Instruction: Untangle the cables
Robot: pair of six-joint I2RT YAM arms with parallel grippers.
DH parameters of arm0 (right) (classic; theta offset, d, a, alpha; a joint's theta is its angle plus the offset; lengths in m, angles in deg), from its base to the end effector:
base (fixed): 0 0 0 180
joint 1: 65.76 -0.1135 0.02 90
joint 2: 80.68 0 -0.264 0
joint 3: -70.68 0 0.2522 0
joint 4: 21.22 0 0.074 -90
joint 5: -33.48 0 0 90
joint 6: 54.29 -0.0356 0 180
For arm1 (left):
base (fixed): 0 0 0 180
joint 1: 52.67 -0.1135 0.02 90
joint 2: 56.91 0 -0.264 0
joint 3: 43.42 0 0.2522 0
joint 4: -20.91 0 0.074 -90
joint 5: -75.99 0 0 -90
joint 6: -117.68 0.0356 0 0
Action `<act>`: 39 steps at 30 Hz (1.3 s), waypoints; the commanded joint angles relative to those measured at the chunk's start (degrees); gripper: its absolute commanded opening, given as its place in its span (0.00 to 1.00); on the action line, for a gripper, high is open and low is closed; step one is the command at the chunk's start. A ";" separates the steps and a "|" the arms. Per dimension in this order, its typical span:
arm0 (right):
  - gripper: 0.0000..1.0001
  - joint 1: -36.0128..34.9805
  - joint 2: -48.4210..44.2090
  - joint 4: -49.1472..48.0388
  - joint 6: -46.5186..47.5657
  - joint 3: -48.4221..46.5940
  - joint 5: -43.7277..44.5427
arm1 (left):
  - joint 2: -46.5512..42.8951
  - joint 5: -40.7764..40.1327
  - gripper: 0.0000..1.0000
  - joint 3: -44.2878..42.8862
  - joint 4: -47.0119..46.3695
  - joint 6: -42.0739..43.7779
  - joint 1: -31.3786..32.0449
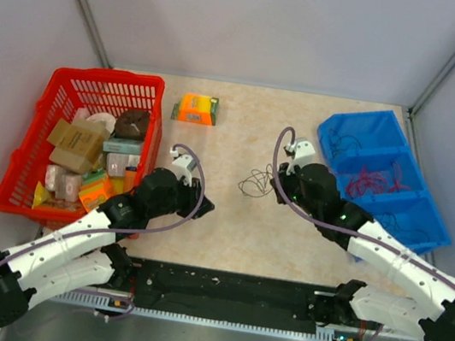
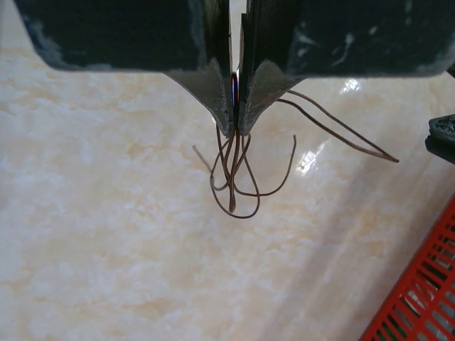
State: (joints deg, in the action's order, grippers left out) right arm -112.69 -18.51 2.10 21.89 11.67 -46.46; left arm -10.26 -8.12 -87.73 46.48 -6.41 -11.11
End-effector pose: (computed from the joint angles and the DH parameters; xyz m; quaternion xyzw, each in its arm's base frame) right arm 0.1727 0.1756 0.2844 -0.1971 0.8250 0.2008 0.4901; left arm 0.1378 -0.1271 0.2440 0.0822 0.8521 -0.3506 0.3798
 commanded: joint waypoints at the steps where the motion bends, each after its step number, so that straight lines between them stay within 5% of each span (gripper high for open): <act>1: 0.00 2.37 -3.02 1.68 2.31 -4.66 0.92 | 0.10 -1.06 0.28 -0.13 -0.65 1.04 0.10; 13: 0.00 13.25 -3.12 3.70 -5.93 -10.45 -4.44 | 0.63 -0.71 0.29 -0.22 -0.83 1.48 0.10; 24: 0.00 33.56 13.05 11.97 -15.79 -28.47 1.35 | -0.77 -0.09 0.30 -0.57 -0.04 2.09 0.10; 35: 0.00 43.68 34.58 14.34 -11.06 -41.04 14.62 | -2.18 -0.09 0.39 -5.75 3.30 5.25 0.10; 36: 0.04 43.60 35.73 14.60 -9.74 -42.62 14.98 | -2.44 -0.18 0.41 -6.28 3.48 5.52 0.10; 39: 0.38 43.34 38.72 21.16 -4.82 -49.99 11.04 | -2.97 -0.79 0.51 -8.03 3.66 6.48 0.10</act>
State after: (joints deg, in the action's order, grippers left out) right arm -69.13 18.74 17.40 11.11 -27.94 -35.42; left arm -11.50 -8.71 -91.53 50.88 -2.21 -11.11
